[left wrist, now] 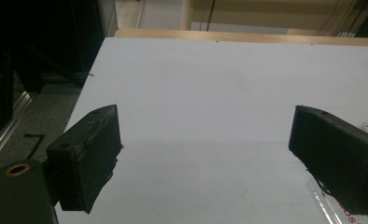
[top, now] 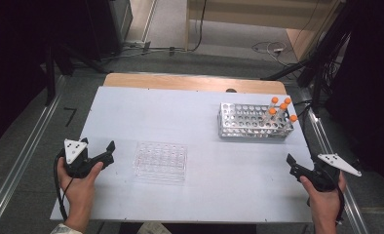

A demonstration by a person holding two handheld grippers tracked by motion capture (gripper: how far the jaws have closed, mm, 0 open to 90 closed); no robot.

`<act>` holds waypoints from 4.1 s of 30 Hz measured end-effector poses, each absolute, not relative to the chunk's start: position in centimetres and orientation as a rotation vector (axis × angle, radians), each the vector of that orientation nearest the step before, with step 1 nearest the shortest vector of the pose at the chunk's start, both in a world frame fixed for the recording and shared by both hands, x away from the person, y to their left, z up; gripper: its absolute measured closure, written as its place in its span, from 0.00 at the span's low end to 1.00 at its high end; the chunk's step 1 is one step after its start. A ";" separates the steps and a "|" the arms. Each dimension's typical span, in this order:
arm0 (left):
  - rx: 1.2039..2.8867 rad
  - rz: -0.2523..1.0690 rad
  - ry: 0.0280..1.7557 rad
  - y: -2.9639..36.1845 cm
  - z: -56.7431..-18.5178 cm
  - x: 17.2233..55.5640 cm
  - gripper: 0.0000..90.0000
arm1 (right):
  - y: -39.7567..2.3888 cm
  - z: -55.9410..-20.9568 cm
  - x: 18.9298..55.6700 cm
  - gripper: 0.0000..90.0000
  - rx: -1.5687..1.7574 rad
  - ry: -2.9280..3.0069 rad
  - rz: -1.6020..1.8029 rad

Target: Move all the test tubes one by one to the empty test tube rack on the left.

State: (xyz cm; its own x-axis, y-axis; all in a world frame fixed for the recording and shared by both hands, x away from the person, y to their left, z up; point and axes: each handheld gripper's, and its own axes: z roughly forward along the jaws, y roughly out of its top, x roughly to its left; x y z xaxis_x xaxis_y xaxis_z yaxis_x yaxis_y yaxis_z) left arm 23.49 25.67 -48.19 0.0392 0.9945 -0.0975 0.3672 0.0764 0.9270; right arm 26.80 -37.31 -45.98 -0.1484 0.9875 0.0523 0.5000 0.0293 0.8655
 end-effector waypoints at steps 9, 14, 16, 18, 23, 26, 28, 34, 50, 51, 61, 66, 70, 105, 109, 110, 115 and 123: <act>1.442 0.893 1.467 25.5 -48.2 23.6 0.11 | -36.8 -46.1 28.9 0.14 1.512 1.719 1.052; 1.441 0.890 1.463 25.5 -48.2 23.7 0.11 | -36.7 -45.9 30.0 0.19 1.501 1.704 1.051; 1.442 0.890 1.463 25.5 -48.2 23.7 0.11 | -36.7 -45.8 30.7 0.21 1.487 1.703 1.046; 1.440 0.888 1.463 25.5 -48.2 23.6 0.11 | -36.6 -45.8 31.9 0.24 1.473 1.702 1.041; 1.438 0.893 1.464 25.6 -48.2 23.6 0.11 | -36.3 -45.9 33.6 0.33 1.446 1.689 1.035; 1.438 0.892 1.467 25.6 -48.2 23.6 0.11 | -36.3 -45.9 34.2 0.38 1.434 1.667 1.037; 1.436 0.893 1.467 25.6 -48.2 23.6 0.11 | -36.3 -45.8 34.5 0.41 1.428 1.650 1.039; 1.438 0.892 1.467 25.6 -48.3 23.6 0.11 | -36.5 -45.6 35.3 0.54 1.417 1.630 1.059; 1.443 0.884 1.468 25.5 -48.3 23.7 0.11 | -36.2 -46.2 37.0 0.72 1.397 1.644 1.051; 1.445 0.885 1.468 25.5 -48.3 23.7 0.11 | -36.1 -46.3 37.1 0.72 1.397 1.646 1.050; 1.447 0.885 1.465 25.4 -48.3 23.7 0.11 | -35.9 -46.4 37.4 0.80 1.368 1.647 1.033; 1.448 0.883 1.465 25.4 -48.3 23.7 0.11 | -35.7 -46.1 37.3 0.80 1.354 1.646 1.027; 1.449 0.883 1.465 25.4 -48.3 23.7 0.11 | -35.7 -45.5 37.1 0.80 1.332 1.630 1.033; 1.458 0.818 1.360 22.3 -44.2 23.3 0.11 | -33.2 -40.5 32.1 0.80 1.203 1.667 1.236; 1.489 0.781 1.315 21.1 -43.4 23.8 0.11 | -31.7 -40.9 31.6 0.80 1.176 1.733 1.245; 1.494 0.780 1.300 20.8 -43.2 23.8 0.11 | -31.7 -40.9 31.6 0.80 1.176 1.733 1.245; 1.529 0.739 1.261 19.4 -42.6 24.6 0.11 | -28.7 -41.3 31.1 0.80 1.110 1.827 1.265; 1.562 0.678 1.189 16.6 -41.9 25.5 0.11 | -24.7 -41.6 30.7 0.80 1.026 1.936 1.299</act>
State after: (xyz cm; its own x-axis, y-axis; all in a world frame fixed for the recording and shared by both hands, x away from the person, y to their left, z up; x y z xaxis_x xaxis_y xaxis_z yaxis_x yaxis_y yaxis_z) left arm 25.53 16.65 -41.87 0.3552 0.9248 -0.1364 0.3538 0.0021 0.9353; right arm 30.73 -24.67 -41.58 -0.5317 0.8454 -0.0505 0.2738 0.2280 0.9344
